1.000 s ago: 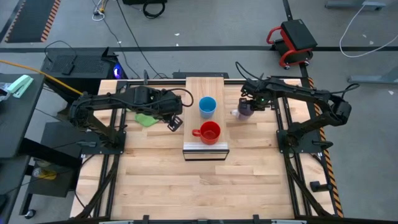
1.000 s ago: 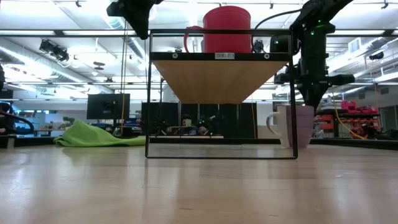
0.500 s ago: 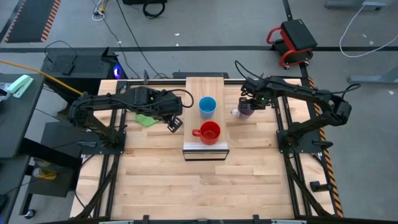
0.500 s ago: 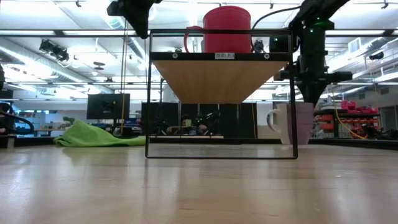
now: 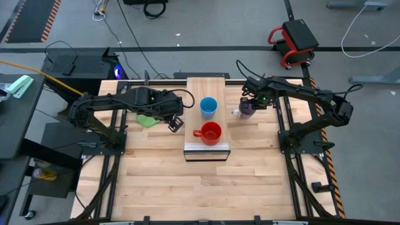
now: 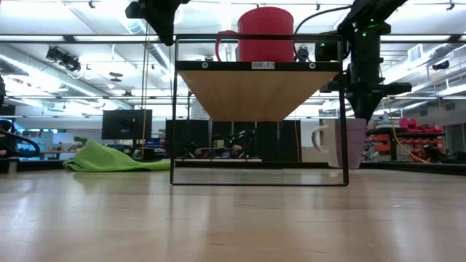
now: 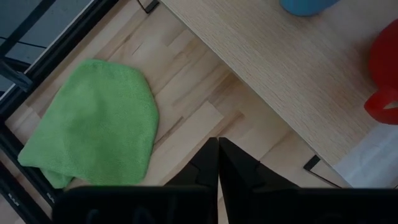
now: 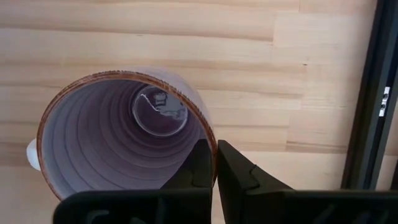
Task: Stack small to large cups/mugs on shelf
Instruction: Put the violet mug on the shelf
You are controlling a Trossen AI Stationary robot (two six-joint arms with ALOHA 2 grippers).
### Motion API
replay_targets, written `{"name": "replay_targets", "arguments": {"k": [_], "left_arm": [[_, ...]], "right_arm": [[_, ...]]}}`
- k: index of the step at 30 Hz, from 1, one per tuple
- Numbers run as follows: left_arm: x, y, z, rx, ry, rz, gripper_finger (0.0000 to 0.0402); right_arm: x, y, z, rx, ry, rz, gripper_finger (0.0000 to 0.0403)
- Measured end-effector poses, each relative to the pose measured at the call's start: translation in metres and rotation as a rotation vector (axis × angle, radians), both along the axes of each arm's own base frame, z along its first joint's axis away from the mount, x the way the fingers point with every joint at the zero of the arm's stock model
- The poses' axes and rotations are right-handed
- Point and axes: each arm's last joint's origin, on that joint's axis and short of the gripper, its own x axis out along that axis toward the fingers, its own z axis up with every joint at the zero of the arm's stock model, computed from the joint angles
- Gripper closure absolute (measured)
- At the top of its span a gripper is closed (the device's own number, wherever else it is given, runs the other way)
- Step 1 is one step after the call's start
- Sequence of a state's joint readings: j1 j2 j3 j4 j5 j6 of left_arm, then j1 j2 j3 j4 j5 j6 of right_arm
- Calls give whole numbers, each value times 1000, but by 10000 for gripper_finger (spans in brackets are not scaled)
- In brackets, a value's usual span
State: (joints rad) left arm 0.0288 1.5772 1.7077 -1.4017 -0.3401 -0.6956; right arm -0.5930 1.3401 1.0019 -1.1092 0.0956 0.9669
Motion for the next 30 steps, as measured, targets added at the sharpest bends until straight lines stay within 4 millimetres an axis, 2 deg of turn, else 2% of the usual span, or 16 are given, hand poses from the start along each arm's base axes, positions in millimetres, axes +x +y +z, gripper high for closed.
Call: {"name": "replay_targets", "arguments": {"k": [10,19,30], "left_arm": [[0,0,0,-5,-6,13,378],[0,0,0,-6,-11,18,387],[0,0,0,-6,-11,17,375]], "right_arm": [[-7,6,-14,49,39,-4,395],[-3,6,-13,39,25,14,392],[-2,7,-13,63,13,44,339]]}}
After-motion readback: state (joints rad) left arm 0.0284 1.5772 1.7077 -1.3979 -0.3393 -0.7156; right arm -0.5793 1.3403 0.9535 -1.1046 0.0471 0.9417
